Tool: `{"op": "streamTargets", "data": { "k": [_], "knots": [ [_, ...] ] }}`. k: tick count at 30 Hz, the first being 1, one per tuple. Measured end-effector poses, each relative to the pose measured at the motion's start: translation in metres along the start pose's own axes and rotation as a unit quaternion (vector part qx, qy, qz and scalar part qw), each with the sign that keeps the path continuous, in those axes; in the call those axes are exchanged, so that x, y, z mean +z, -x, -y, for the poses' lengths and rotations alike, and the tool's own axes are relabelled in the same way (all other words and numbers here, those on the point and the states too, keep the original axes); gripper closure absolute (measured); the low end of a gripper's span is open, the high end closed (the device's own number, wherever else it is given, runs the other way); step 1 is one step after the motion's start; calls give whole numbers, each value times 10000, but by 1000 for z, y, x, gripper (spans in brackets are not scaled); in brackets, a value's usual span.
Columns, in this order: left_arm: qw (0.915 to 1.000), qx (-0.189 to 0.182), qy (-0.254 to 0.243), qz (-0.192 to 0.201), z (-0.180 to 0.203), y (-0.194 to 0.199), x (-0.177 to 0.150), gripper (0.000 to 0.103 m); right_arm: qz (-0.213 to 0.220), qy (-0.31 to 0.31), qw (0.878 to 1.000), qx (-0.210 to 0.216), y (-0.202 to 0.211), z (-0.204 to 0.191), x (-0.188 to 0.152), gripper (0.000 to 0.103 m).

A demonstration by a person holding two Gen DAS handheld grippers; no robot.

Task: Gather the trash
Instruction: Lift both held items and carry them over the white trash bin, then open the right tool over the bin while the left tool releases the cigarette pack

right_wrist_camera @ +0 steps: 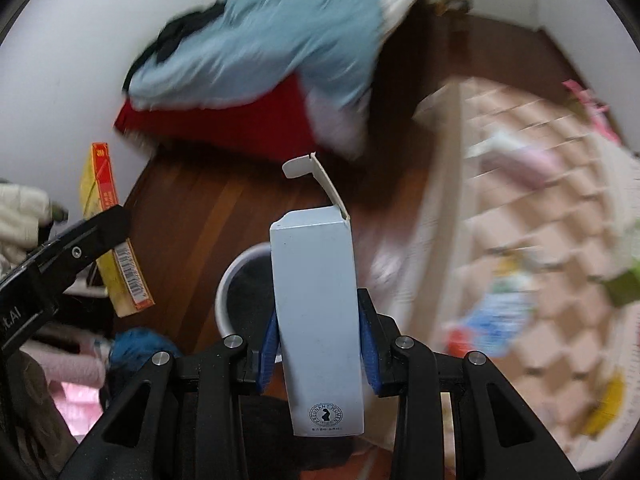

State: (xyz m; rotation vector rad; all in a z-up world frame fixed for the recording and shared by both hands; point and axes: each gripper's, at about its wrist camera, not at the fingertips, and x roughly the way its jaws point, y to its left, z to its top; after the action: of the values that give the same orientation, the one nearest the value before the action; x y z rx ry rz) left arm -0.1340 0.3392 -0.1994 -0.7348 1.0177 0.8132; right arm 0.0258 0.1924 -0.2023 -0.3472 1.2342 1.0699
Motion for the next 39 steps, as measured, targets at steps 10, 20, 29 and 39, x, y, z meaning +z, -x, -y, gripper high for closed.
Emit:
{"op": "streamTargets", "data": {
  "k": [10,20,29,39],
  "knots": [
    [9883,-119,717,-1341,-75,-128,-7,15,-1222,218,9922,-68,-168,-60,-13,66],
    [9884,727,1047,-831,-112,-105,-30,0,-1571,207,9874,-42,-233,-54,-12,2],
    [9883,1215,740,-558,-101,-66,-54,0,-1423,593,9852,-753,-197,-51,-19,2],
    [9909,1242,446,-263,-72,-13,-77,0,-1272,772,9855,-812,-137,-55,-39,2]
  ]
}}
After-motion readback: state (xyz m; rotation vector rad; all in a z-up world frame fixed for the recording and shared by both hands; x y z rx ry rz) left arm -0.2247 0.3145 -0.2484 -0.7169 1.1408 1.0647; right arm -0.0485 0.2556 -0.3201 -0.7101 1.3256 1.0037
